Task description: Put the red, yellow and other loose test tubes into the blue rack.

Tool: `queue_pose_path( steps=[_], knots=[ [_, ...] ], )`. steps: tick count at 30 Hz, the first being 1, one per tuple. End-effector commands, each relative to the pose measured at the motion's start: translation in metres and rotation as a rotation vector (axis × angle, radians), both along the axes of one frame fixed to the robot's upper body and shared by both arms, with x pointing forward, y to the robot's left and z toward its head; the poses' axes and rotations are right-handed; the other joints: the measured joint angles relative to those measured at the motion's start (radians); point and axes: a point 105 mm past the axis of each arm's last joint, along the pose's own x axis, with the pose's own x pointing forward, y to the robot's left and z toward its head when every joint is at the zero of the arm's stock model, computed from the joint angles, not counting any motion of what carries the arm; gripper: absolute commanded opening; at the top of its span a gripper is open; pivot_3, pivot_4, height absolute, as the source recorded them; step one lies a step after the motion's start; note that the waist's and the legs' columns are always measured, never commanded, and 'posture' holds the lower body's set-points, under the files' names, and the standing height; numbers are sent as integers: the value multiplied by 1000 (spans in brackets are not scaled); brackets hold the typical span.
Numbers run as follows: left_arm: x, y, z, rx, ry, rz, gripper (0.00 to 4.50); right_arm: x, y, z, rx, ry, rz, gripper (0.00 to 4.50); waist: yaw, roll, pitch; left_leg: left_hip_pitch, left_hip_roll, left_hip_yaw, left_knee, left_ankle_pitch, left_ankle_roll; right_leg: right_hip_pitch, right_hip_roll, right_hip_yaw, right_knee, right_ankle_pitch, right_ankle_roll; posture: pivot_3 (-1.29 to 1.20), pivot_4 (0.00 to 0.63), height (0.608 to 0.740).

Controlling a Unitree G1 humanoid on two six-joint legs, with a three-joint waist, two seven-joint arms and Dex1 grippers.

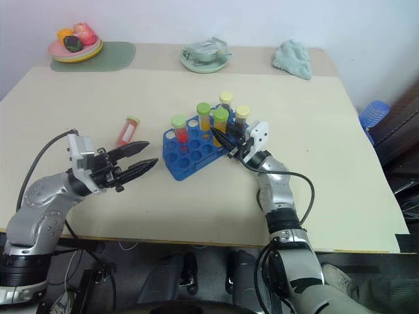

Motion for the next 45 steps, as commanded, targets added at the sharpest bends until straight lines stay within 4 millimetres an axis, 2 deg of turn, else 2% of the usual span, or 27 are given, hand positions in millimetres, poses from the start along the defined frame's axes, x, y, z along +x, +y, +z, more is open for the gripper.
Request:
queue_pose_path(
  steps=[1, 2, 3, 8, 11, 15, 17, 19, 20, 22, 25, 28, 30, 32, 36, 41, 45],
  knots=[
    [-1, 3, 8, -18, -36, 10, 2636, -4, 4, 10, -60, -91, -21, 3654, -3, 0, 0, 0, 0, 0, 0, 0, 0, 0, 0, 0, 0, 0, 0, 0, 150, 740],
    [0, 5, 9, -30, -38, 21, 2636, -4, 5, 11, -76, -106, -29, 4176, -4, 0, 0, 0, 0, 0, 0, 0, 0, 0, 0, 0, 0, 0, 0, 0, 150, 740],
    [0, 6, 10, -42, -38, 30, 2636, -5, 5, 12, -87, -118, -36, 4460, -3, 0, 0, 0, 0, 0, 0, 0, 0, 0, 0, 0, 0, 0, 0, 0, 150, 740],
    [11, 14, 22, -149, -57, 140, 2636, -10, 1, 20, -192, -163, -87, 4460, 0, 0, 0, 0, 0, 0, 0, 0, 0, 0, 0, 0, 0, 0, 0, 0, 150, 740],
    [22, 23, 38, -252, -79, 267, 2636, -18, -13, 27, -267, -173, -108, 4460, 7, 0, 0, 0, 0, 0, 0, 0, 0, 0, -1, 0, 0, 0, 0, 0, 150, 740],
    [40, 37, 54, -327, -117, 471, 2636, -39, -41, 20, -395, -96, -66, 4460, 9, -1, 0, 0, -1, 0, 0, -1, 1, 0, -1, 0, 0, 0, 0, 0, 150, 740],
    [53, 56, 67, -406, -137, 644, 2636, -52, -63, 10, -462, -30, -52, 4460, 11, -1, 0, 0, -1, 0, 1, -3, 4, 0, -1, 0, 0, 0, 1, 0, 150, 740],
    [63, 68, 71, -448, -114, 770, 2636, -59, -77, 9, -489, 2, -59, 4460, 12, -2, 0, 0, -1, 0, 1, -4, 6, 1, -1, 0, 0, 0, 1, 0, 150, 740],
    [68, 74, 72, -431, -99, 847, 2636, -62, -82, 15, -493, 2, -64, 4460, 8, -2, 0, 0, -1, 0, 1, -4, 7, 1, -1, 0, 0, 0, 1, 0, 150, 740],
    [78, 81, 72, -426, -27, 951, 2636, -65, -85, 43, -500, -41, -51, 4460, 2, -2, 0, 0, 0, 0, 1, -4, 7, 1, -1, 0, 0, 0, 1, 0, 150, 740],
    [93, 93, 57, -331, 160, 1133, 2636, -64, -72, 79, -501, -88, -4, 4460, -1, -2, 0, 1, 1, 0, 2, -4, 7, 0, 0, 0, 1, -1, 2, 0, 150, 740],
    [107, 88, 48, -219, 323, 1129, 2636, -60, -51, 106, -474, -111, 46, 4460, 6, -4, 1, 1, 3, -1, 2, -3, 5, 0, 4, 1, 1, -2, 4, 0, 150, 740],
    [113, 86, 43, -167, 423, 1122, 2636, -61, -36, 115, -458, -101, 108, 4460, 9, -5, 1, 0, 3, -1, 2, -3, 5, 0, 4, 0, 2, -2, 3, 0, 150, 740],
    [119, 81, 40, -121, 507, 1098, 2636, -62, -25, 121, -439, -82, 161, 4460, 14, -5, 1, -1, 2, -1, 2, 0, 0, 0, 4, 0, 1, -1, 1, 0, 150, 740],
    [131, 72, 26, -14, 648, 1058, 2636, -65, -10, 121, -412, -9, 259, 4460, 26, -5, 1, -2, -1, 0, 2, -1, 2, 0, 2, 0, 0, -1, 2, 0, 150, 740],
    [139, 68, 12, 39, 737, 1082, 2636, -67, 0, 123, -397, 55, 305, 4460, 29, -6, 1, -2, -2, 0, 2, -1, 3, 0, -1, 0, 0, -2, 3, 0, 150, 740],
    [146, 62, 5, 59, 765, 1081, 2636, -66, 8, 127, -389, 39, 307, 4460, 28, -6, 2, -2, -2, 0, 2, -1, 2, 0, -1, 0, 0, -2, 3, 0, 150, 740]
  ],
)
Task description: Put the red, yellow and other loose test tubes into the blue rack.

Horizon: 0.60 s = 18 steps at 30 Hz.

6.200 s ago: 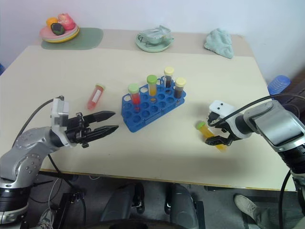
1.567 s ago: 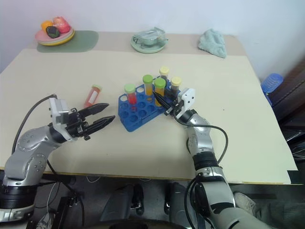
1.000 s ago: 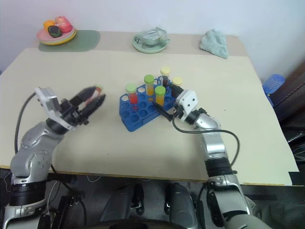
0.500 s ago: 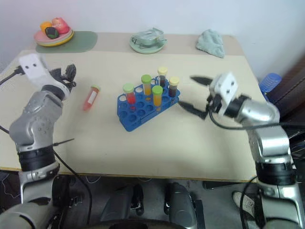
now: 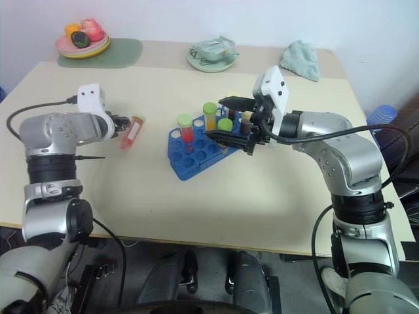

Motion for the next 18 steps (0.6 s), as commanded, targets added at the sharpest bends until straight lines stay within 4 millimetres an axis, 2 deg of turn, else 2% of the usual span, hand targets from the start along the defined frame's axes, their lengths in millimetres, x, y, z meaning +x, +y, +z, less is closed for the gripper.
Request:
queue_pose_path(
  steps=[1, 11, 18],
  knots=[
    [9, -3, 13, 21, -41, -1, 2636, -6, 10, 15, 15, -73, 29, 4460, -2, 0, 0, 0, 0, 0, 0, 0, 0, 0, 0, 0, 0, 0, 0, 0, 150, 740],
    [26, -8, 5, -48, 36, 3, 2636, -2, 14, 14, 26, -113, 22, 4460, -2, 0, 0, 0, 0, 0, 0, 0, 0, 0, 0, 0, 0, 0, 0, 0, 150, 740],
    [27, -7, 7, -87, 121, -18, 2636, -2, 16, 14, 33, -119, 17, 4460, -7, -1, 1, 0, 0, 1, 0, 0, 0, -1, 0, 0, 0, 0, 0, 0, 150, 740]
  ],
)
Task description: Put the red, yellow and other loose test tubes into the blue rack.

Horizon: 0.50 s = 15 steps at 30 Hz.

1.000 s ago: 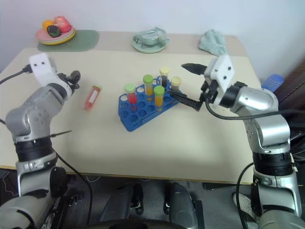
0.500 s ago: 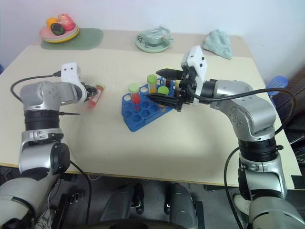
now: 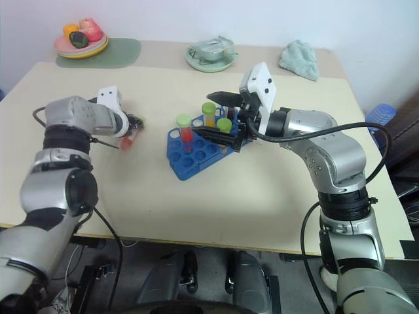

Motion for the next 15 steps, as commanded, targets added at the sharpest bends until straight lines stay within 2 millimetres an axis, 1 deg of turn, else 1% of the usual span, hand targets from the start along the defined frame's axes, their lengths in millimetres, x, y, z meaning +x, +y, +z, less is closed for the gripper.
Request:
queue_pose_path(
  steps=[1, 6, 15],
  knots=[
    [3, 6, 14, 9, -19, -10, 2636, -4, 3, 13, 19, -63, 8, 4460, -3, 0, 0, 0, 0, 0, 0, 0, 0, 0, 0, 0, 0, 0, 0, 0, 150, 740],
    [1, 9, 16, 34, 4, -55, 2636, -1, 3, 13, 21, -69, -2, 4460, -15, 0, 0, 0, 0, 0, 0, 0, 0, 0, 0, 0, 1, 0, 0, 0, 150, 740],
    [-2, 10, 10, 92, 35, -143, 2636, 0, 4, 13, 15, -78, -11, 4460, -20, 0, 0, 0, 0, 1, 0, 0, 0, -1, 0, 0, 1, 0, 0, 0, 150, 740]
  ],
)
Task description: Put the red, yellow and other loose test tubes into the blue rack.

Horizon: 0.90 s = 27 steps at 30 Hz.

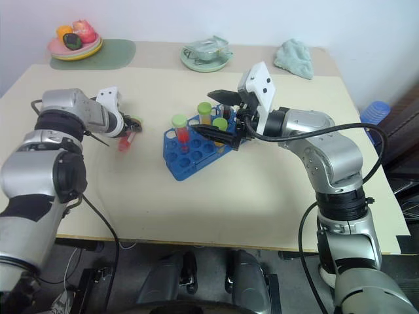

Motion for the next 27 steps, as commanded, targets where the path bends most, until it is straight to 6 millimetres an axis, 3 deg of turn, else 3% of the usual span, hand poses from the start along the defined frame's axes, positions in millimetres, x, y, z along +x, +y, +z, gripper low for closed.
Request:
queue_pose_path(
  steps=[1, 4, 6, 7, 12, 20, 23, 27],
  knots=[
    [2, 5, 14, 27, -31, -19, 2636, -5, 4, 15, 14, -69, 23, 4460, 0, 0, 0, 0, 0, 0, 0, 0, 0, 0, 0, 0, 0, 0, 0, 0, 150, 740],
    [1, 7, 12, 39, -24, -28, 1777, -6, 3, 14, 13, -71, 23, 4500, 0, 0, 0, 0, 0, 0, 0, 0, 0, 0, 0, 0, 0, 0, 0, 0, 150, 740],
    [0, 8, 11, 44, -16, -33, 910, -7, 3, 13, 11, -71, 23, 4500, 0, 0, 0, 0, 0, 0, 0, 0, 0, 0, 0, 0, 0, 0, 0, 0, 150, 740],
    [0, 8, 10, 43, -11, -36, 761, -7, 4, 12, 10, -70, 25, 4500, 0, 0, 0, 0, 0, 0, 0, 0, 0, 0, 0, 0, 0, 0, 0, 0, 150, 740],
    [-4, 6, 12, 20, 10, -70, 761, -6, 5, 9, 8, -65, 30, 4500, 0, 0, 0, 0, 0, 0, 0, 0, 0, 0, 0, 0, 0, 0, 0, 0, 150, 740],
    [-22, 20, 23, 22, -11, -171, 761, -7, 4, 4, -9, -54, 33, 4500, -7, 0, 0, 0, 0, 1, 0, 0, 0, -1, 0, 1, 1, 0, 0, 0, 150, 740],
    [-42, 10, 50, 11, -245, -304, 761, -8, 0, 1, -12, -44, 26, 4500, -9, 0, 0, 0, 1, 1, 0, 0, 0, -2, -1, 3, 1, 0, 0, 0, 150, 740],
    [-94, -20, 83, -84, -615, -578, 761, -9, -7, -5, -15, -23, 17, 4500, -4, 0, 0, -1, 1, 1, 0, 0, 0, -2, -2, 5, 1, 0, 0, 0, 150, 740]
  ],
)
